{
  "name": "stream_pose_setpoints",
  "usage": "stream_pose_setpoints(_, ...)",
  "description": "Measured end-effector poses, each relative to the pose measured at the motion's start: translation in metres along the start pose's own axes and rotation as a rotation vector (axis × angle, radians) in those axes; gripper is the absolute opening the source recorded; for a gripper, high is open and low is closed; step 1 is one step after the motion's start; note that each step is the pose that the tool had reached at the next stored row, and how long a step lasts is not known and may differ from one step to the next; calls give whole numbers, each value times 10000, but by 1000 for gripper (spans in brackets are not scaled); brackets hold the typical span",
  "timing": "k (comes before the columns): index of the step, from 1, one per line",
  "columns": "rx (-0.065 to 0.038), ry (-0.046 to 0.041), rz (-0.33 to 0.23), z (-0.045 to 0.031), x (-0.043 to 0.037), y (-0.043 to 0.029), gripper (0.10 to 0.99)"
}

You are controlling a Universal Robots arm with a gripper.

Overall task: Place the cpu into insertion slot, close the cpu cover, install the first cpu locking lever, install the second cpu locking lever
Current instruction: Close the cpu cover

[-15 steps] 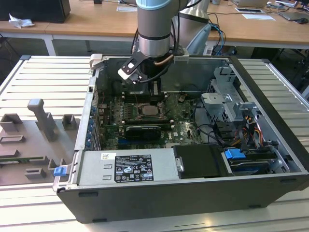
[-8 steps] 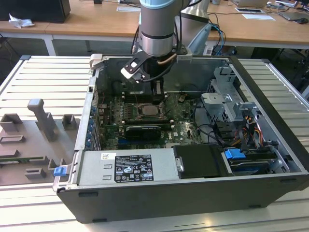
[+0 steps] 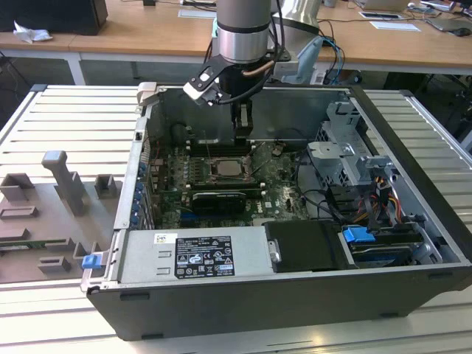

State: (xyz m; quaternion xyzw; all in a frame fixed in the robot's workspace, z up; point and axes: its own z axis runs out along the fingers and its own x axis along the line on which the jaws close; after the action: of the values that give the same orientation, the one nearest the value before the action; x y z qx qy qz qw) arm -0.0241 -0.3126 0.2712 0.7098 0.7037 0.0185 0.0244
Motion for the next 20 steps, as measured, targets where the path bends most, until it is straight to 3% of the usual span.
stream_pose_setpoints(1,10,-2,-1,3,0,72,106)
stream_pose_setpoints(4,27,-3,-1,9,0,175,106)
stream_pose_setpoints(10,45,-3,0,16,2,309,106)
stream_pose_setpoints(15,67,-2,0,-5,2,372,106)
stream_pose_setpoints(20,90,-4,-2,5,4,548,106)
